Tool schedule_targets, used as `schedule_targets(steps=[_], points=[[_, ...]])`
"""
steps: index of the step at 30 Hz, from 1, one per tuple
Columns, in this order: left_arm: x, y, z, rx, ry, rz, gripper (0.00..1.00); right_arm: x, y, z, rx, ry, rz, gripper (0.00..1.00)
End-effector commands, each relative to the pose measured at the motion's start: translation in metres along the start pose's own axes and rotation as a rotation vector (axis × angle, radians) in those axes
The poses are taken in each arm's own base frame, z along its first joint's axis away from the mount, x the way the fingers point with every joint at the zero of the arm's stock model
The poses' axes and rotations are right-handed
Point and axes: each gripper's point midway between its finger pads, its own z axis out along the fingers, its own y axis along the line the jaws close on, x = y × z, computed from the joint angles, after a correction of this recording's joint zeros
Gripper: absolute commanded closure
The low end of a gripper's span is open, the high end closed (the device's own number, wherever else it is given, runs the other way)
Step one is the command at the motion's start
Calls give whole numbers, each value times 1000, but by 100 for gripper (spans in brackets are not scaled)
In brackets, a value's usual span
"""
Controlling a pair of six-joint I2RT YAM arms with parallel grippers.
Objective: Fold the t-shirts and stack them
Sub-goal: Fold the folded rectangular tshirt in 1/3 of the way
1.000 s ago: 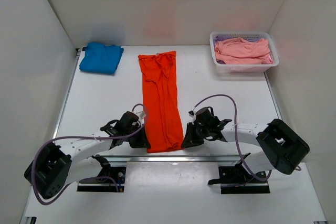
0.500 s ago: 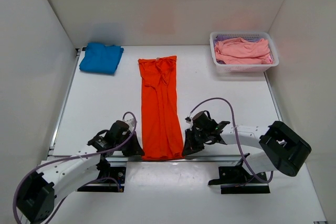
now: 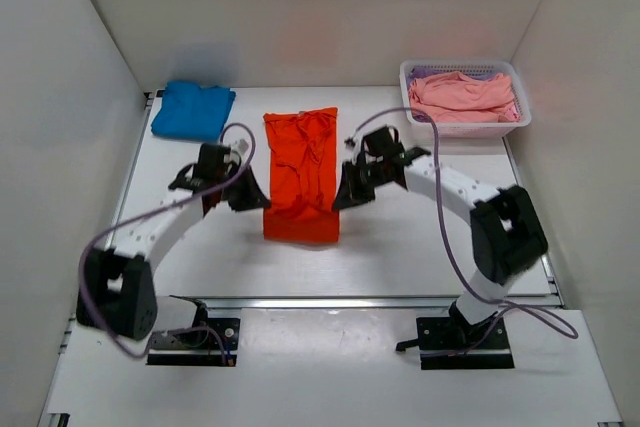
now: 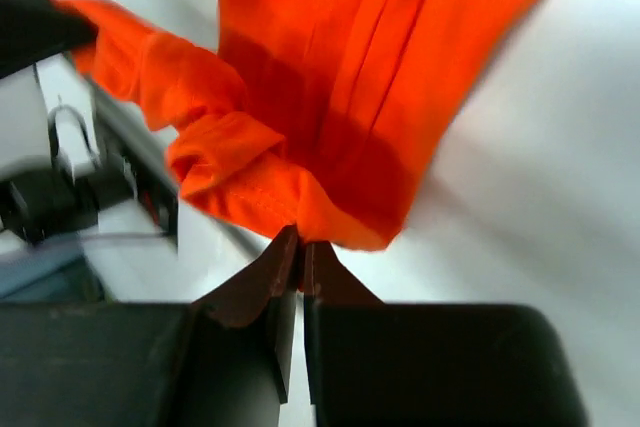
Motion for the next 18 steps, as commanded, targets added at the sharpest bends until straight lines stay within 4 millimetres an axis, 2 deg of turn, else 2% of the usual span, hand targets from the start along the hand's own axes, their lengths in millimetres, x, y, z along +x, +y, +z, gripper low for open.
schedule_targets(steps=[1, 2, 3, 4, 5, 6, 8, 9, 10, 12, 13, 14, 15, 16, 17, 18], points=[[-65, 5, 25, -10, -73, 84, 76, -65, -31, -6, 61, -44, -35, 98], [-72, 16, 41, -27, -57, 70, 70, -86, -37, -2, 75, -69, -38, 92], [-92, 11, 43, -17, -94, 74, 68, -113, -41, -9, 77, -129, -42, 79], [-109, 15, 52, -15, -107, 65, 58, -124, -56, -6, 90, -139, -15, 66], [-113, 17, 60, -19, -104, 62, 48, -138, -56, -5, 85, -173, -26, 59], [-122, 17, 61, -20, -122, 62, 48, -147, -62, -8, 97, -195, -26, 50], [-129, 24, 61, -24, -155, 52, 47, -148, -71, -10, 112, -206, -16, 43], [-127, 28, 61, -32, -155, 48, 47, -138, -75, -7, 112, -192, -4, 39], [-119, 33, 60, -35, -151, 39, 43, -132, -71, -8, 111, -191, -14, 39], [-100, 44, 59, -48, -136, 24, 38, -102, -80, 1, 111, -165, 11, 39], [-83, 48, 57, -49, -125, 12, 38, -94, -71, -1, 95, -169, -7, 39], [-67, 49, 54, -38, -113, 2, 37, -74, -71, 2, 91, -149, 8, 38], [-62, 46, 48, -36, -129, 10, 37, -59, -70, 5, 79, -145, 26, 36], [-42, 51, 52, -48, -109, 8, 36, -37, -75, 14, 79, -119, 36, 36], [-25, 50, 53, -46, -106, 4, 33, -31, -68, 13, 71, -130, 46, 36], [-27, 47, 49, -42, -150, 0, 29, -18, -68, 17, 56, -129, 71, 37]])
